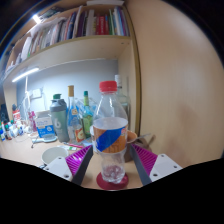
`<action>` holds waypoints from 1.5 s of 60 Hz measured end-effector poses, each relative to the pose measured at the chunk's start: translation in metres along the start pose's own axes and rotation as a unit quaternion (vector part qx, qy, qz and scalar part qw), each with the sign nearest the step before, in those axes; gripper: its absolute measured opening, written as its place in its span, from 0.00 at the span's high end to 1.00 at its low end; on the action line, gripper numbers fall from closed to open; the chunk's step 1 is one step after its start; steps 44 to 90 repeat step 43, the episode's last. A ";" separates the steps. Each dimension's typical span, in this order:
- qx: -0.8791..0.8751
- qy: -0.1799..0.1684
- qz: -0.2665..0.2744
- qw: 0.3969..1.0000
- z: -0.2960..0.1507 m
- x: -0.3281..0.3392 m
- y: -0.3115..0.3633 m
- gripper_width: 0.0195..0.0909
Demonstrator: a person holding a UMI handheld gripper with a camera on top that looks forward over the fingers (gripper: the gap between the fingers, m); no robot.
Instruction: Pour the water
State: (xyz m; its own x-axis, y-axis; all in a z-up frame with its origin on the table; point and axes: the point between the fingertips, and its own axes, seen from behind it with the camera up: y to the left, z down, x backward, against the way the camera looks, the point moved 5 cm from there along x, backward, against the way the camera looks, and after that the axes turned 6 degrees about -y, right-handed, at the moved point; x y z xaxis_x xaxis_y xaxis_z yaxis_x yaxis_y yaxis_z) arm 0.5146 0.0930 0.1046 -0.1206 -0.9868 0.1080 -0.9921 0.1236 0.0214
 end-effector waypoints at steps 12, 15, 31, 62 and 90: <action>-0.022 0.007 0.027 0.999 -0.001 0.069 -0.011 0.11; -0.021 -0.004 0.028 0.999 -0.004 0.095 -0.011 0.11; 0.008 -0.061 -0.009 0.998 -0.024 0.247 0.028 0.10; 0.029 -0.126 -0.035 0.991 -0.033 0.326 0.068 0.10; 0.029 -0.126 -0.035 0.991 -0.033 0.326 0.068 0.10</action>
